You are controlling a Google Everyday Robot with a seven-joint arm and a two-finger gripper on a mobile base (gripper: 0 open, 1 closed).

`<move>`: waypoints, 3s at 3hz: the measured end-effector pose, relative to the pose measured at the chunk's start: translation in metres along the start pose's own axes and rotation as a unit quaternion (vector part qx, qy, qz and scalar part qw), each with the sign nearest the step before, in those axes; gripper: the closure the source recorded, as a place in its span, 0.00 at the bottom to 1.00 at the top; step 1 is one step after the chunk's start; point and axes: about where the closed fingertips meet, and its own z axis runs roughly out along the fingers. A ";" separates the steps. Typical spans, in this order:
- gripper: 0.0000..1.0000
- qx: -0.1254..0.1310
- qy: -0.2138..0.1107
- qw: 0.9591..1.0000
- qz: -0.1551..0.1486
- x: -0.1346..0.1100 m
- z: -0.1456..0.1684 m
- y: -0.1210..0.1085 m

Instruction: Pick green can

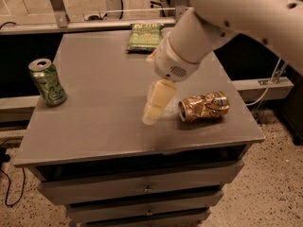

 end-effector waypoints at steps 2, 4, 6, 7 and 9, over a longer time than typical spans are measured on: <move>0.00 0.008 -0.114 0.993 -0.027 -0.132 0.087 -0.032; 0.00 -0.017 -0.216 0.976 0.015 -0.195 0.148 -0.046; 0.20 -0.040 -0.303 0.950 0.069 -0.233 0.174 -0.050; 0.41 -0.025 -0.319 0.943 0.087 -0.226 0.161 -0.069; 0.89 0.043 -0.327 0.942 0.069 -0.191 0.076 -0.131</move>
Offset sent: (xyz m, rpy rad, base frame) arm 0.0788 0.2304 -0.0041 0.3460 -0.0811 0.0951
